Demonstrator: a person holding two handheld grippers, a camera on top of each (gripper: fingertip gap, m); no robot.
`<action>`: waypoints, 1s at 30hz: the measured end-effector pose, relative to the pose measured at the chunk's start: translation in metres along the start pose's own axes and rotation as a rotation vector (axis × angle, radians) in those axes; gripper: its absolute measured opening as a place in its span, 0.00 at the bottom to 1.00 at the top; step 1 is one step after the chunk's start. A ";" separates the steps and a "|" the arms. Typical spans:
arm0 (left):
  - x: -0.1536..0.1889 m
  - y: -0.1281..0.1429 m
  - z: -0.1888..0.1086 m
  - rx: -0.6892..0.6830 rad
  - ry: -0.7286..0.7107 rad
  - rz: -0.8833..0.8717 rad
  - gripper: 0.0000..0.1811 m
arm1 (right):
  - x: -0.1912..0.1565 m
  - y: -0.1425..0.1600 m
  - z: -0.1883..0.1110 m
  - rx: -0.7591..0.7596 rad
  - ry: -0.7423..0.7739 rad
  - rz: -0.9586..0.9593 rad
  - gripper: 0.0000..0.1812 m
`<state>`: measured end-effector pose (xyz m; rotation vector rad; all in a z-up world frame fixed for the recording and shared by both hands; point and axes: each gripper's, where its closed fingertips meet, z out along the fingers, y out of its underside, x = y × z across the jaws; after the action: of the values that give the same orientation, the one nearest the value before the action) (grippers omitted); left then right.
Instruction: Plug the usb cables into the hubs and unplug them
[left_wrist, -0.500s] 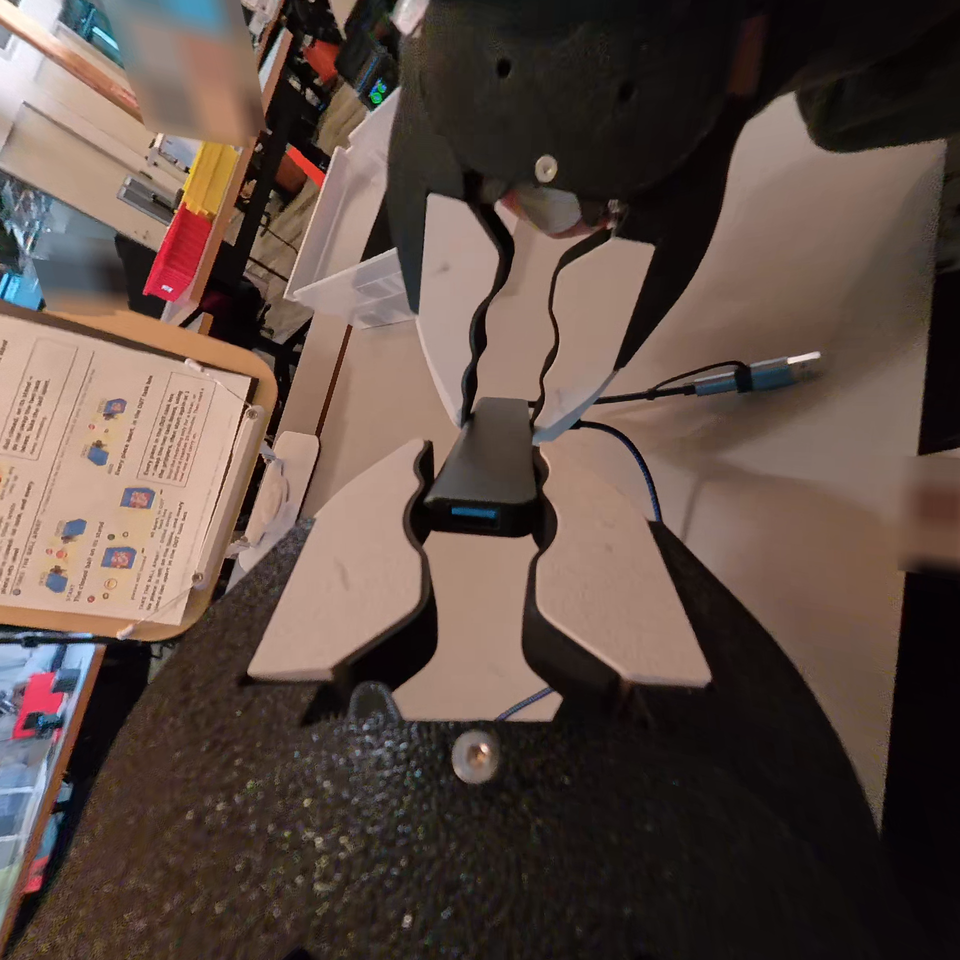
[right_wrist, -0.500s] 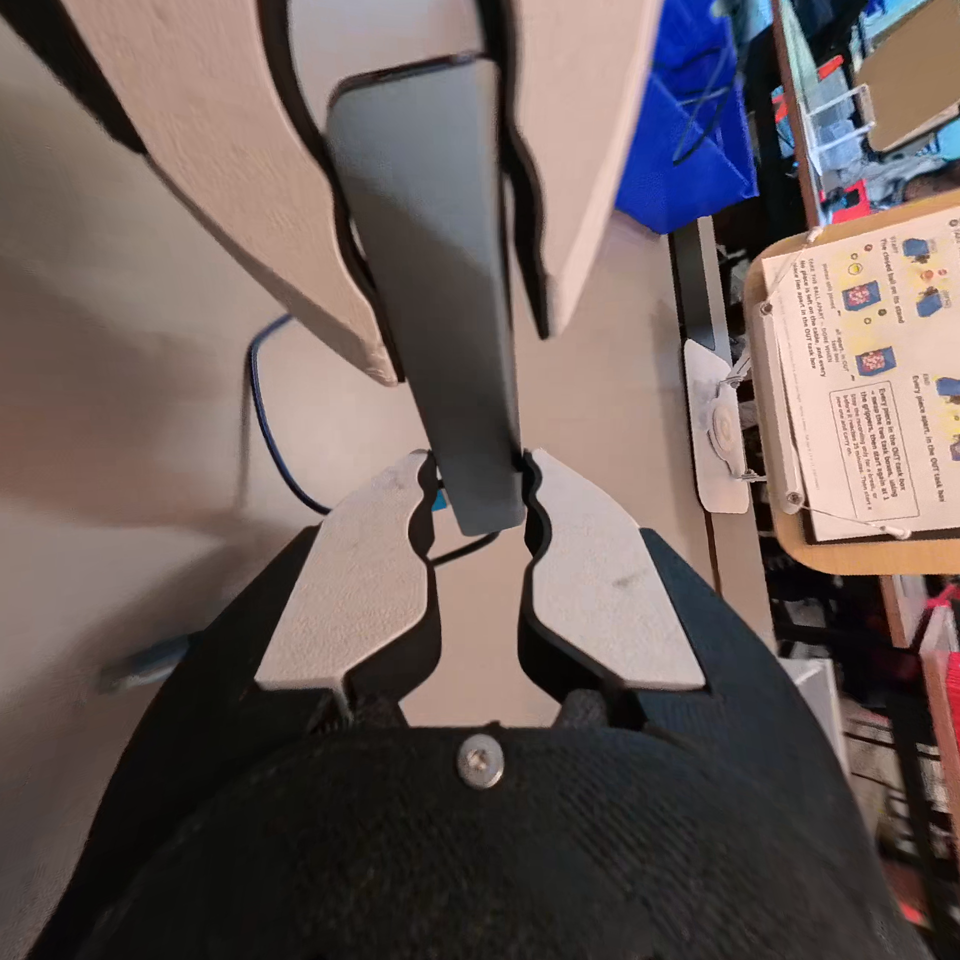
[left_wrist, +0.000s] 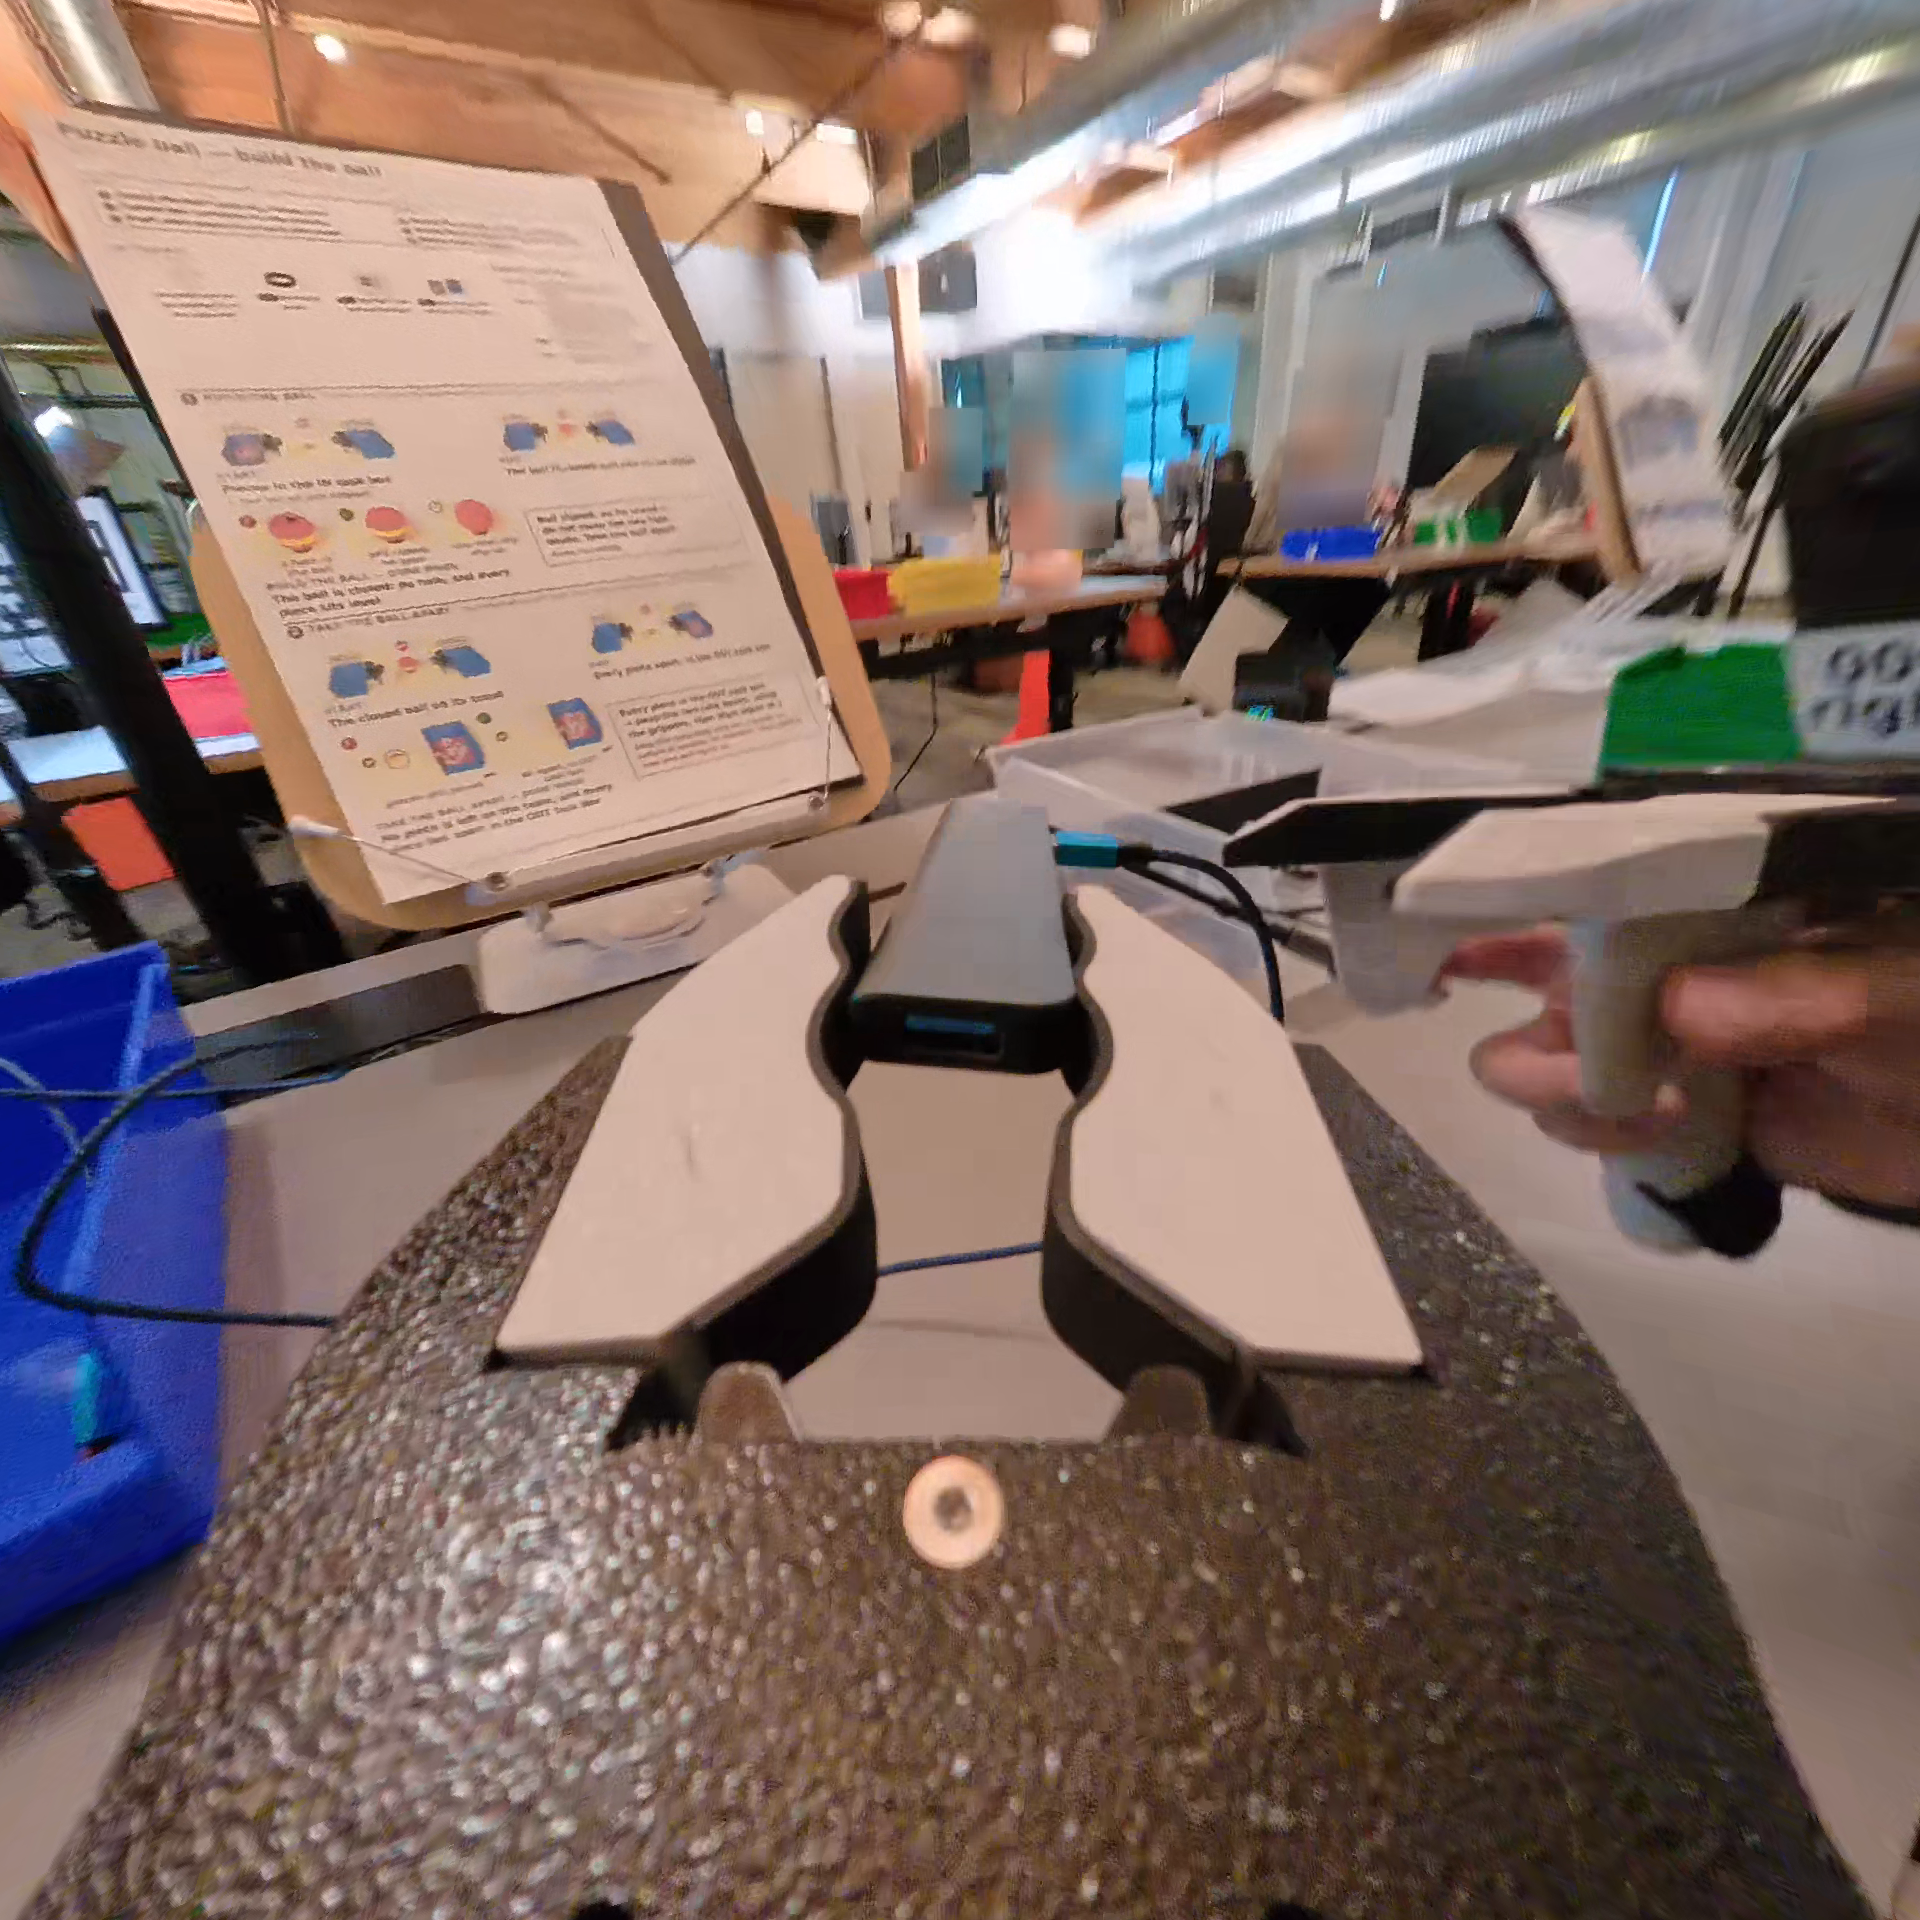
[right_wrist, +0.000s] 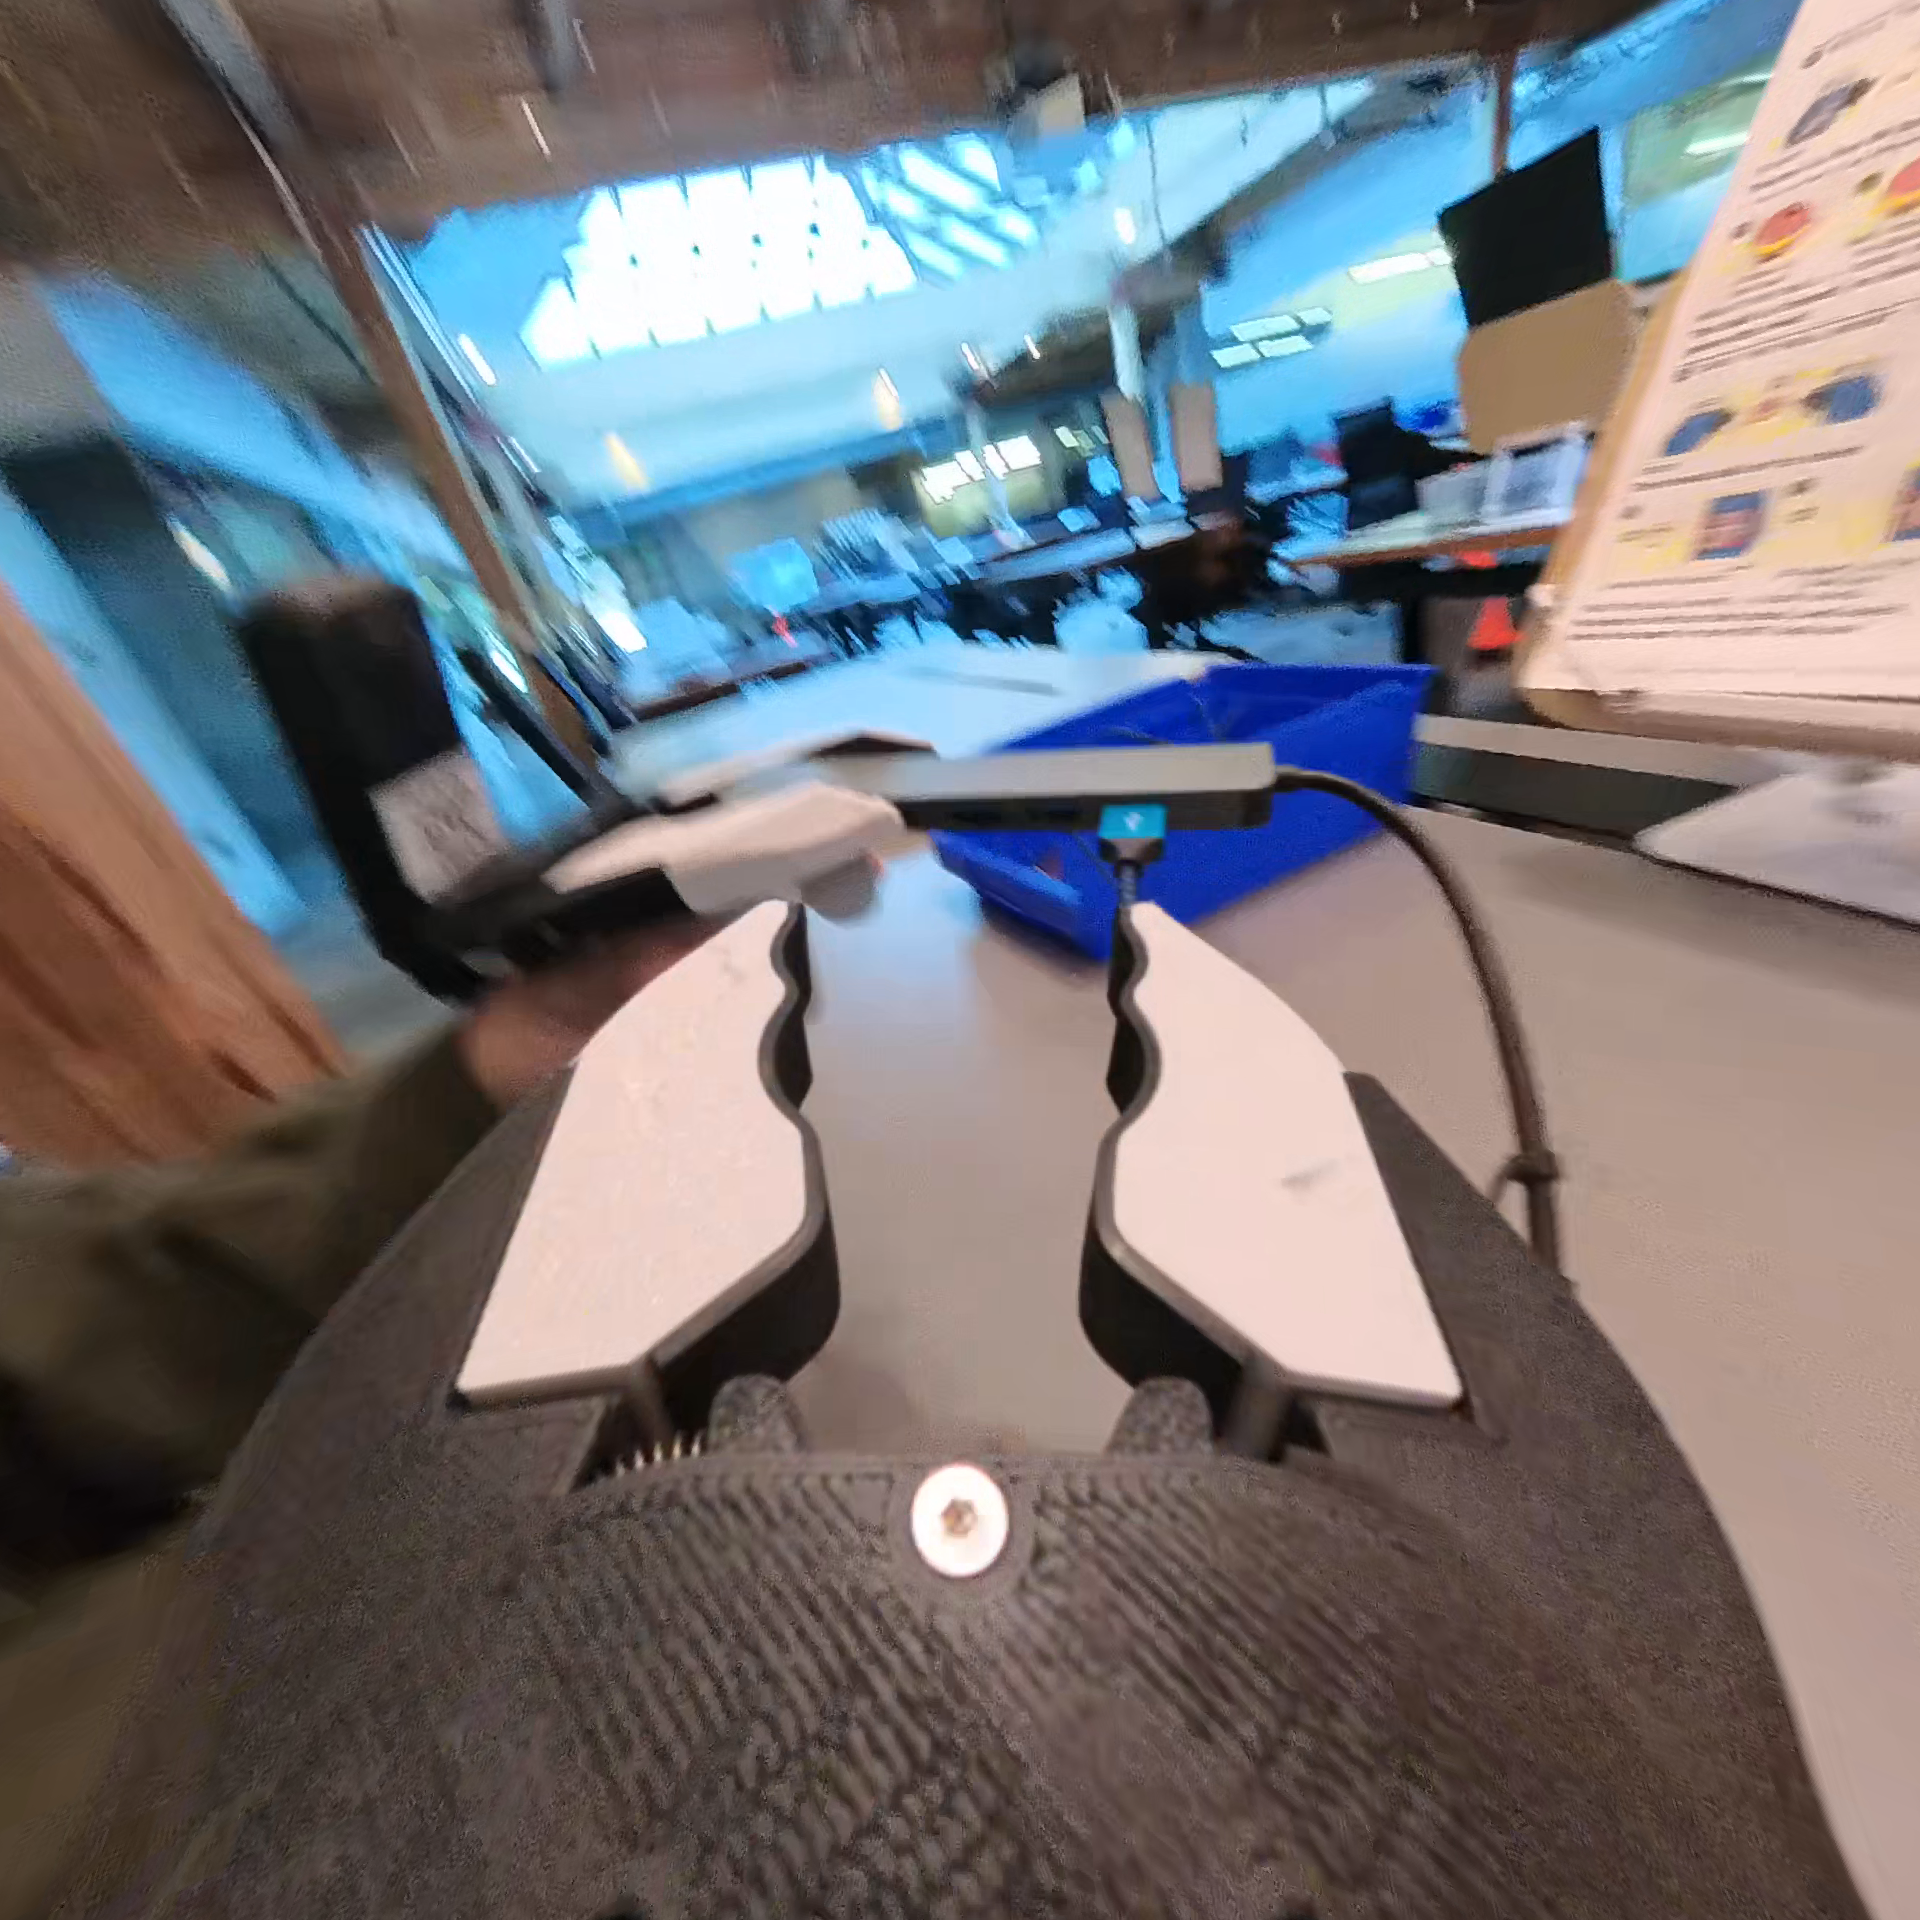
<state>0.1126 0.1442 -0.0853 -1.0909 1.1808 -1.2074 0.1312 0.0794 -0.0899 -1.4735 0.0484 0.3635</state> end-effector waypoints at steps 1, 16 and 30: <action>0.000 -0.001 -0.002 0.033 0.012 -0.017 0.19 | -0.004 -0.005 0.000 0.041 -0.032 0.058 0.29; 0.062 0.043 -0.029 0.026 0.602 0.096 0.19 | 0.010 0.054 -0.034 -0.491 -0.164 -0.560 0.25; 0.065 0.043 -0.038 0.032 0.699 0.040 0.19 | 0.006 0.097 -0.030 -0.637 -0.266 -0.715 0.16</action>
<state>0.0783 0.0830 -0.1353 -0.6176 1.6834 -1.6321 0.1164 0.0565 -0.1879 -1.9297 -0.8558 -0.0295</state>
